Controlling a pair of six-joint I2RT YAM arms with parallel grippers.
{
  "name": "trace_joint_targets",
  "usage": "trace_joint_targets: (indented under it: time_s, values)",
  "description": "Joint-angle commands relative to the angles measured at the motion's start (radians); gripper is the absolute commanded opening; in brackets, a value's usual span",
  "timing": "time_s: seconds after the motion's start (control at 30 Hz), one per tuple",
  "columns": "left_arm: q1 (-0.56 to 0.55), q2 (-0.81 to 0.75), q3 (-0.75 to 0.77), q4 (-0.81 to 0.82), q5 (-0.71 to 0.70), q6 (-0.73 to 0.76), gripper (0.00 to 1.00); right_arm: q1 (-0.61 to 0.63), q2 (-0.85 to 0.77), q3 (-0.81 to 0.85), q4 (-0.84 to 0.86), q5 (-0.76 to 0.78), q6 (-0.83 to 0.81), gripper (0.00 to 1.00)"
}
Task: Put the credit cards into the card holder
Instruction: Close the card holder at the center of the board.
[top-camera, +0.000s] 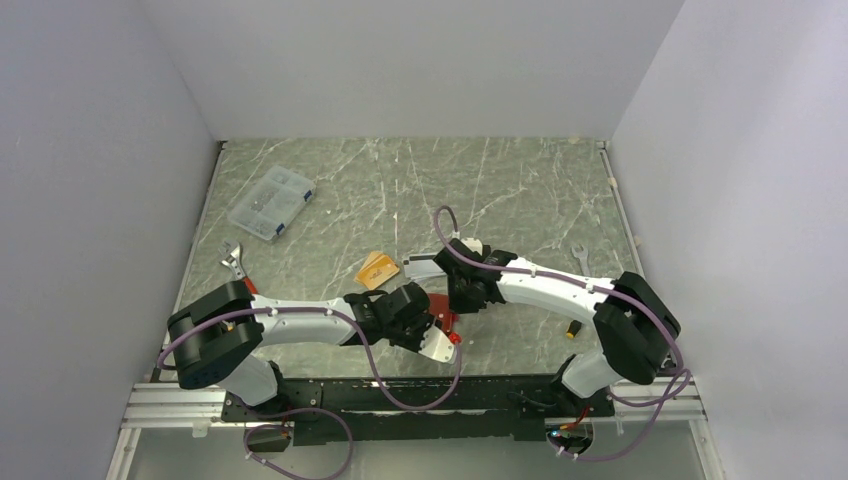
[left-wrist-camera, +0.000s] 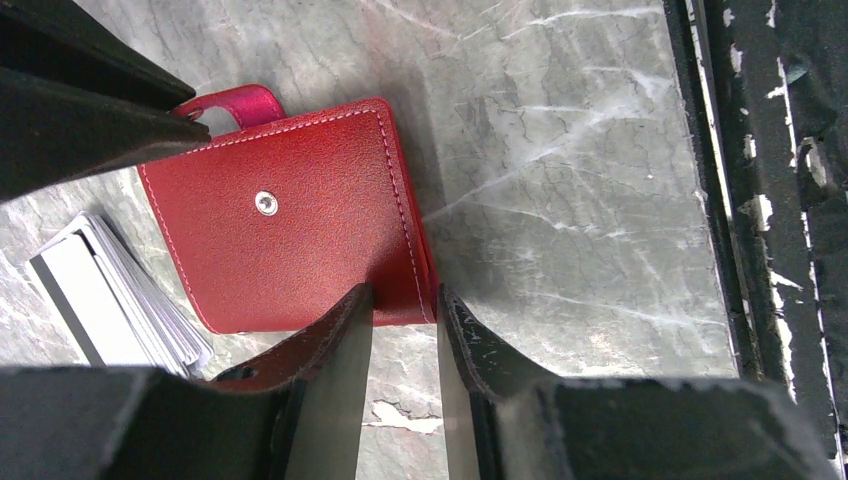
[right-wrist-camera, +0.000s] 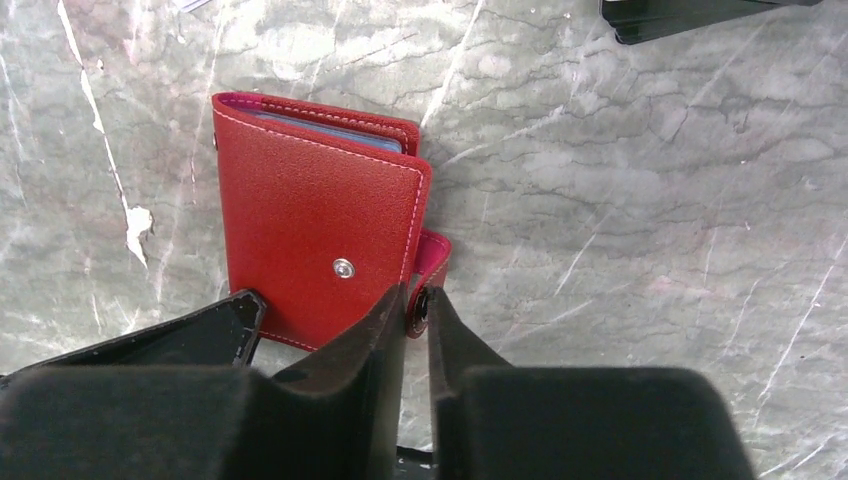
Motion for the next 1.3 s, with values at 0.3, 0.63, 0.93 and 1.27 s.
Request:
trace_joint_targets:
  time_s: [0.3,0.63,0.93,1.27]
  values:
    - [0.005,-0.009,0.025,-0.059,0.051,-0.023,0.33,0.001,-0.055,0.025,-0.066,0.073,0.008,0.00]
    - [0.005,-0.005,0.028,-0.055,0.048,-0.024,0.33,-0.001,-0.102,-0.018,0.069,-0.036,-0.030,0.00]
    - [0.005,-0.005,0.024,-0.052,0.047,-0.020,0.33,0.009,0.003,0.006,0.127,-0.100,-0.074,0.00]
    - [0.006,-0.009,0.027,-0.058,0.053,-0.020,0.33,0.009,0.060,0.014,0.152,-0.108,-0.090,0.00]
